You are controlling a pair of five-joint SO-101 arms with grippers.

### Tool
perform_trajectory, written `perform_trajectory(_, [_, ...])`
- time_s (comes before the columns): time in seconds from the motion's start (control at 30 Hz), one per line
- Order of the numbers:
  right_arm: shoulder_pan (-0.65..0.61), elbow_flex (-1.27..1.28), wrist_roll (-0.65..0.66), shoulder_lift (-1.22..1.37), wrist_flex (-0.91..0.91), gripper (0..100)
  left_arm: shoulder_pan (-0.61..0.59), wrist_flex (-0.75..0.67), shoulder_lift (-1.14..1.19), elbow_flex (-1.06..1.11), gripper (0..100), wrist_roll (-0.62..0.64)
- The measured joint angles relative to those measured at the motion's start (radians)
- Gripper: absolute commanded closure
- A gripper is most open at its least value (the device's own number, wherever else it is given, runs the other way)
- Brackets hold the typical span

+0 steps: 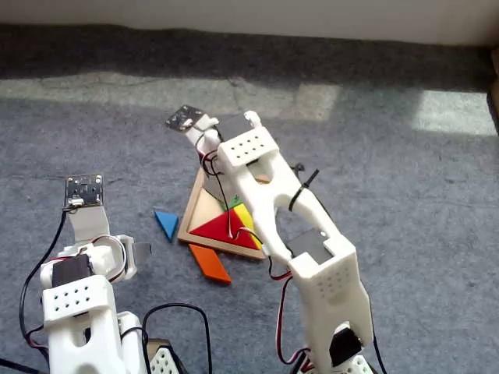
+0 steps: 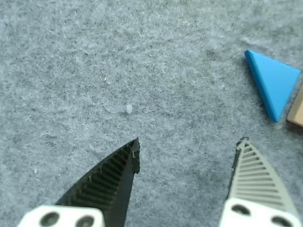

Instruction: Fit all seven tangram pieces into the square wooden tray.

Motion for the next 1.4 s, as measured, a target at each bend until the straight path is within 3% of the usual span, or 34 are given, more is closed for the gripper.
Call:
perform_trajectory(0.17, [0.005,0.094,-0.012,0.031,-0.15,98.8,0.0,0.0,0.0,0.0,69,0.0])
perform_trajectory(0.5, [0.176,0.1,-0.005,0.054,-0.12,98.8,0.0,0.0,0.0,0.0,69,0.0])
perform_trajectory(0.7, [0.186,0.057,0.002,0.02,0.032,98.8,0.0,-0.002,0.0,0.0,69,0.0])
perform_trajectory(0.97, [0.186,0.049,0.002,-0.304,0.229,98.8,0.0,-0.002,0.0,0.0,69,0.0])
perform_trajectory(1.17, [0.198,0.362,0.002,-0.58,0.239,98.7,0.0,-0.015,0.0,0.0,69,0.0])
perform_trajectory(1.4, [0.325,0.875,-0.028,-0.97,0.038,95.9,0.0,-0.018,0.0,0.014,69,0.0])
